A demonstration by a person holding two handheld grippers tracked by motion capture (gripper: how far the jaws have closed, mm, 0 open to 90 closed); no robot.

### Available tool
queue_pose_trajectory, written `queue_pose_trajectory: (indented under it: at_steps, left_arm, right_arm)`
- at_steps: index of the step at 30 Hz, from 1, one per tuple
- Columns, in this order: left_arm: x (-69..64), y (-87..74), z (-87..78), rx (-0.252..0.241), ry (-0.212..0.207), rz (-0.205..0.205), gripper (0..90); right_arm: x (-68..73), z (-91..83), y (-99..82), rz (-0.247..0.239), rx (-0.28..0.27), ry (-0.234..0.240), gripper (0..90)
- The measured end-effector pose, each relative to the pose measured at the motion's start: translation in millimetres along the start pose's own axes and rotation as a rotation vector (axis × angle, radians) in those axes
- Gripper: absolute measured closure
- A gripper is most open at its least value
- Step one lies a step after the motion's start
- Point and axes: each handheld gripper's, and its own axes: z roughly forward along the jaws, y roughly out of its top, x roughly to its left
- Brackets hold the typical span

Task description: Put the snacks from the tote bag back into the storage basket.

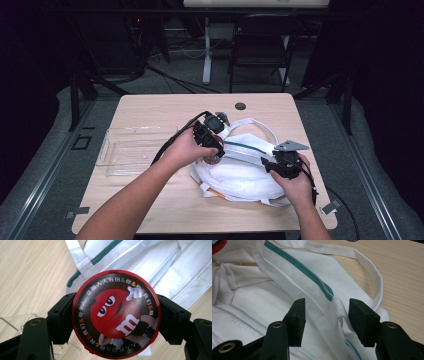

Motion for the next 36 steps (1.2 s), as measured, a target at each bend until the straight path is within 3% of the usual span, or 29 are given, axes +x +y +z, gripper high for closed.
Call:
queue_pose_trajectory:
  at_steps: [36]
  left_arm:
    - [26.3,-19.1,-20.0,0.006,0.036,-0.042,25.5]
  right_arm:
    - [0.2,0.3,-0.4,-0.005,0.001,-0.006,48.3]
